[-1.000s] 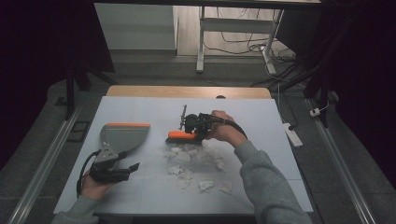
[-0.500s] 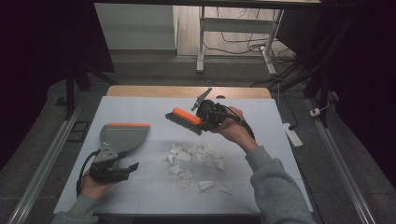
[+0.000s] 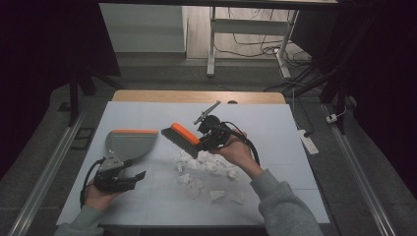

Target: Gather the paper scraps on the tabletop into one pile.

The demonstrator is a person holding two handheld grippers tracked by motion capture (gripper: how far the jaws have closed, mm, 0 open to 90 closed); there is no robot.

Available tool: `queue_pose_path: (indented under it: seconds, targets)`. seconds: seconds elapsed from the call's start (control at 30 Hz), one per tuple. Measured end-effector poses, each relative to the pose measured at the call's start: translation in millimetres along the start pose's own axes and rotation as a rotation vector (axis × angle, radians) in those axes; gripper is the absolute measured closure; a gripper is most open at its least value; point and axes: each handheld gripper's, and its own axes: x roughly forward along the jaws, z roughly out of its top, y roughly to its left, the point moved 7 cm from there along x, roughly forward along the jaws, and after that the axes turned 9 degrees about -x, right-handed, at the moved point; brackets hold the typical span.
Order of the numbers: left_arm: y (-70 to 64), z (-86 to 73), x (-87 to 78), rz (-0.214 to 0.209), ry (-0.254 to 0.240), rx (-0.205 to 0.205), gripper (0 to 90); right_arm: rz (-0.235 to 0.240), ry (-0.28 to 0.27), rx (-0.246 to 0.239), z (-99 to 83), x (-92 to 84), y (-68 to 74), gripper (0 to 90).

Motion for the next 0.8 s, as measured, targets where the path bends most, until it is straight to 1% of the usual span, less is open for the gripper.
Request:
queue_pose_path:
  seconds: [0.03,0.07,0.2,0.27,0.4,0.5,0.57,0.63,0.73,0.77,0.8]
  targets:
    - [0.2,0.0,0.0,0.001,0.0,-0.001,31.2,0.01,-0.005,0.02,2.0,0.9,3.8,70.8]
    - [0.3,0.0,-0.2,0.002,-0.001,-0.002,31.2,0.015,-0.006,0.028,4.2,1.7,7.8,70.7]
    - [0.6,-0.3,-1.3,0.004,-0.003,-0.005,31.2,0.002,-0.004,0.064,13.2,6.1,19.0,70.7]
    - [0.9,-0.2,-1.3,0.004,-0.003,-0.005,31.2,0.009,-0.002,0.072,16.4,10.7,24.4,70.7]
    - [1.7,-0.2,-1.2,0.004,-0.002,-0.006,31.2,0.054,0.017,0.07,20.5,27.8,37.4,70.7]
    - [1.7,-0.3,-1.7,0.006,-0.003,-0.006,31.2,0.102,0.024,0.095,23.3,45.5,43.4,70.7]
    - [1.8,-0.6,-1.8,0.006,-0.004,-0.007,31.2,0.115,0.035,0.117,23.2,57.0,43.5,70.7]
    - [2.2,-0.9,-1.4,0.006,-0.002,-0.007,31.3,0.106,0.045,0.13,21.3,67.7,40.6,70.7]
    - [2.2,-1.3,-0.9,0.005,0.001,-0.005,31.3,0.1,0.042,0.189,14.4,78.6,30.9,70.7]
    - [2.1,-1.4,-1.0,0.005,0.001,-0.004,31.2,0.091,0.055,0.199,9.8,80.9,26.7,70.7]
    - [2.1,-1.5,-1.2,0.005,0.0,-0.004,31.2,0.072,0.064,0.204,4.7,81.2,21.6,70.7]
